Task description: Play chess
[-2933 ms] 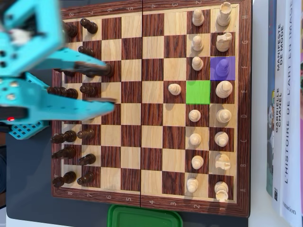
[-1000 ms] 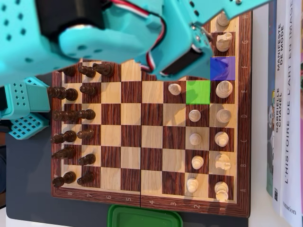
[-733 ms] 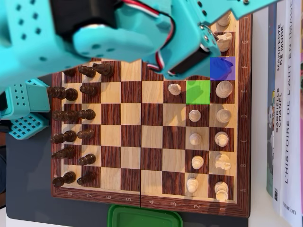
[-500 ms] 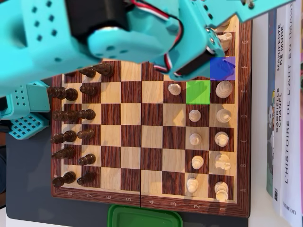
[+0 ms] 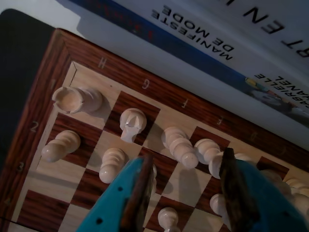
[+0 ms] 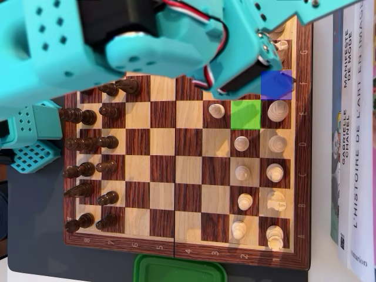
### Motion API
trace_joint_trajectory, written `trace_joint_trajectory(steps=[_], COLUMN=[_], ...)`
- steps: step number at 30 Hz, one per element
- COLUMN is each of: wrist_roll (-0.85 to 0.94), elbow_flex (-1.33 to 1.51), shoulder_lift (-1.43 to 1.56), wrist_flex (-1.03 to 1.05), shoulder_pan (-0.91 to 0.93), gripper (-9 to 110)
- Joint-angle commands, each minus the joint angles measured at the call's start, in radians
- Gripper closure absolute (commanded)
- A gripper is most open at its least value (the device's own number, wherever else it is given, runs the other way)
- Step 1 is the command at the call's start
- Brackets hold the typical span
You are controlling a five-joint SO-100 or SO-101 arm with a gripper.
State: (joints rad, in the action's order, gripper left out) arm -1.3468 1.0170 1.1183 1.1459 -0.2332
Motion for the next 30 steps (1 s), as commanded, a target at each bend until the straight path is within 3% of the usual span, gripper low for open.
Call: trace_joint_trajectory(steps=[1,12,30], wrist_roll=[0.006,0.006,0.005], elbow_flex=[-0.054,-0.054,-0.132], shoulder_lift=[0.012,0.011,-0.094], wrist_flex=[-0.002,-0.008,0.005], shoulder_pan=[0.006,0.017,0.058], gripper=[82,89,89])
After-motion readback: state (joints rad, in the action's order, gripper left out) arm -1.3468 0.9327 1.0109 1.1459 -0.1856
